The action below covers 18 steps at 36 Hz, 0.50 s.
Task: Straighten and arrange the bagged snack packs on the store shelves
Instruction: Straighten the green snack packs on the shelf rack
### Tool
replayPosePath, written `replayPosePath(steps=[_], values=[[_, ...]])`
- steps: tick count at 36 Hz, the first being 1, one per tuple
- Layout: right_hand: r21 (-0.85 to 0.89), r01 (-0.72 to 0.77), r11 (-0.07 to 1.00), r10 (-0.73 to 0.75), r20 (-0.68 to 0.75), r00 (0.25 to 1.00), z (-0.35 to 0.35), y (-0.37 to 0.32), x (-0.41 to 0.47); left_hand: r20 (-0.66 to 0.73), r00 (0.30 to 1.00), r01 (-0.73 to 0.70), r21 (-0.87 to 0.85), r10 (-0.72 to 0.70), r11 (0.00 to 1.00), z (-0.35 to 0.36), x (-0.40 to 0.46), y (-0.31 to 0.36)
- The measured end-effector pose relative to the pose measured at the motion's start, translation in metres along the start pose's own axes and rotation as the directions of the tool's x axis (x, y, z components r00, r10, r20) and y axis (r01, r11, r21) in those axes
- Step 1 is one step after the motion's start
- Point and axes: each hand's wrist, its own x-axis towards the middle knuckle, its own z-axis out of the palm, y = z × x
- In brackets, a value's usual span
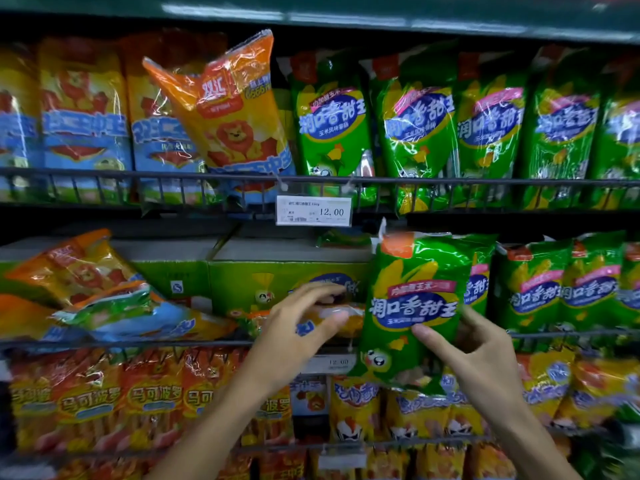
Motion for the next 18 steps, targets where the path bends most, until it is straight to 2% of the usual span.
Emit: replayPosePath(steps=[2, 5, 9, 14, 18], values=[[-0.004, -0.018, 1.000, 0.018, -0.042, 0.999, -0.008, 0.008, 0.005, 0.062, 0.998, -0.008, 0.218, -0.006, 0.976, -0.004, 0.006, -0.006], [0.031, -0.034, 0.999, 0.035, -0.053, 0.998, -0.014, 0.018, 0.008, 0.184, 0.981, -0.040, 0.487, -0.058, 0.872, 0.002, 0.018, -0.014], [0.015, -0.063, 0.998, 0.064, -0.094, 0.994, -0.013, 0.018, 0.009, 0.199, 0.979, -0.095, 0.669, -0.054, 0.737, 0.014, 0.029, -0.022], [0.055, -0.063, 0.996, 0.067, -0.072, 0.995, -0.004, 0.016, 0.007, 0.104, 0.994, -0.082, 0.625, 0.021, 0.776, 0.013, 0.027, -0.034], [0.090, -0.036, 0.995, 0.047, -0.128, 0.991, 0.004, 0.019, 0.012, -0.175, 0.984, 0.060, 0.363, 0.005, 0.930, -0.005, 0.017, -0.045]])
